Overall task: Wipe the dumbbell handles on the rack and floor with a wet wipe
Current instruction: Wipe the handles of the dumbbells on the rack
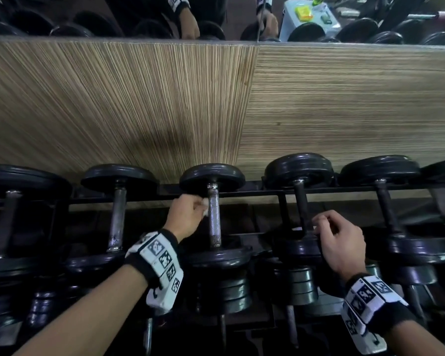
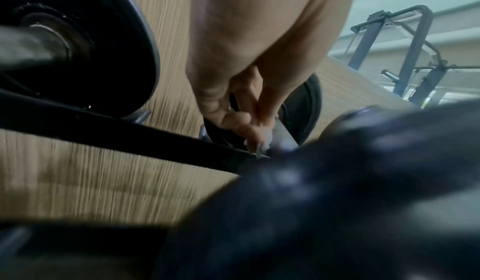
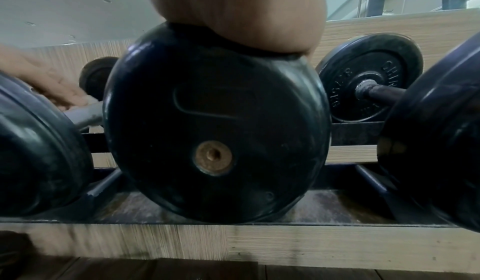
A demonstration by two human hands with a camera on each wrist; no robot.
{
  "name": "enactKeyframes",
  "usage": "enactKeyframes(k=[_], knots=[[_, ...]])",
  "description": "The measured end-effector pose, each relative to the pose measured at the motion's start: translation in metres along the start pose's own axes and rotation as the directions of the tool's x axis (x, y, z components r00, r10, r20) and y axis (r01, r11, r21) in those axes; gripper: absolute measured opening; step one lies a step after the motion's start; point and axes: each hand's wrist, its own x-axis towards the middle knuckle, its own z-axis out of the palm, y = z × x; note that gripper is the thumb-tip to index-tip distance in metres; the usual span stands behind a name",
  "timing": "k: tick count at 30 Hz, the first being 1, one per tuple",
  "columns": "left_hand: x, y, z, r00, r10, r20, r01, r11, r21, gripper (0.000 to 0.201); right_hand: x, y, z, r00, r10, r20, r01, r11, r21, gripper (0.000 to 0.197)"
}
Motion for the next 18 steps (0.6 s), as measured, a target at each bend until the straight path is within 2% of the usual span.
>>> enactKeyframes(k=[3,5,7,9,12,16,18], knots=[[-0.03,-0.02,0.011,0.983,-0.067,0.169,0.056,0.996,0.07,0.026,-0.002,-0.004,0.0,1.0,0.012,-0.001,-0.012,1.0,-0.003,0.024],[-0.034,-0.026,0.013,0.971,-0.088,0.222,0.083,0.996,0.03,0.021,-0.001,-0.004,0.0,1.0,0.02,-0.002,-0.02,1.0,-0.008,0.026],[-0.022,-0.021,0.009,0.975,-0.086,0.205,0.111,0.987,-0.114,0.024,-0.002,-0.004,0.0,1.0,0.024,-0.004,-0.024,1.0,-0.012,0.023],[-0.002,-0.015,0.005,0.991,-0.072,0.117,0.102,0.958,-0.269,0.03,-0.002,-0.003,0.0,1.0,0.017,-0.002,-0.018,1.0,-0.019,0.02],[0.023,-0.009,0.0,0.998,-0.028,0.055,0.046,0.931,-0.362,0.018,-0.001,0.0,0.0,1.0,0.012,-0.004,-0.012,1.0,-0.009,0.023],[0.007,-0.023,0.01,0.995,0.016,0.097,0.026,0.91,-0.414,0.019,0.001,0.001,0.001,1.0,0.008,-0.012,-0.008,1.0,-0.008,0.02],[-0.015,-0.036,0.017,0.977,0.0,0.212,0.087,0.912,-0.401,0.018,0.002,0.004,0.002,1.0,0.004,-0.011,-0.004,1.0,-0.019,0.022]])
